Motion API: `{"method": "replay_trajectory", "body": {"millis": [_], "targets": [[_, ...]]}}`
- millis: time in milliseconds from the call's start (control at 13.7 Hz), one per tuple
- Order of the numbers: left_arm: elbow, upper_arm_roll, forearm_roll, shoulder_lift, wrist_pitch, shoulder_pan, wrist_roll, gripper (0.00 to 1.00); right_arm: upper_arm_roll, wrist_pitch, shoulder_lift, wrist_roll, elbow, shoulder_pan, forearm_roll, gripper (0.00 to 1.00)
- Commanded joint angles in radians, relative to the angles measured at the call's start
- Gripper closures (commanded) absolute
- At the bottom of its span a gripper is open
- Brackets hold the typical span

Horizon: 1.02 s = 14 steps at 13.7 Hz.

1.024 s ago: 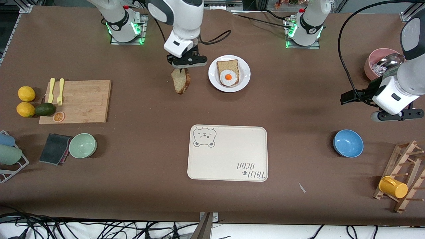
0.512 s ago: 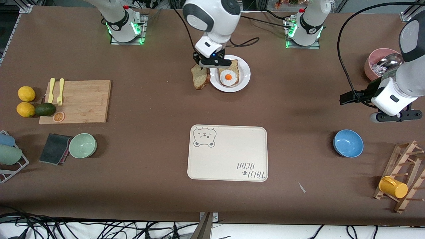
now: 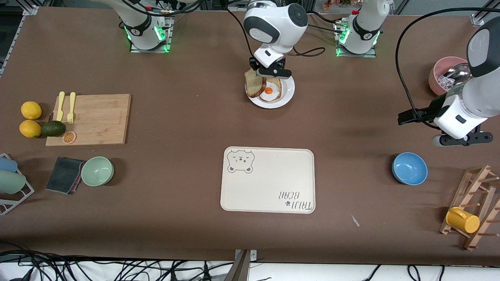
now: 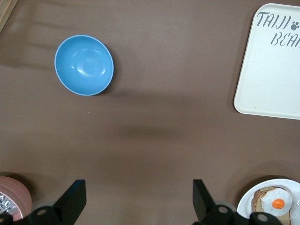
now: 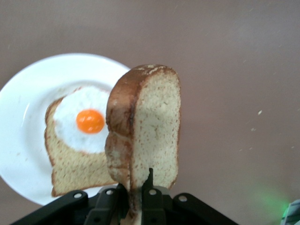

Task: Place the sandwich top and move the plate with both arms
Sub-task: 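Carry the bread slice with the right gripper over the egg plate, then lower the bread onto the egg and open the right gripper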

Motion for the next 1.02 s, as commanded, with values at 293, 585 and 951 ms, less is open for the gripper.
{"method": "replay_trajectory", "body": {"millis": [293,585,951], "targets": [[0.005,-0.003,0.015,0.003,0.002,-0.002,-0.009,0.0,0.016,0.087,0.077,0.077,0.046,0.016,-0.077,1.0],[0.007,-0.005,0.015,0.017,0.004,-0.006,-0.009,0.0,0.015,0.115,0.11,0.113,0.046,0.033,-0.094,1.0],[0.007,-0.005,0.015,0.015,0.008,0.0,-0.009,0.0,0.004,0.117,0.103,0.141,0.046,0.044,-0.08,0.24]]}}
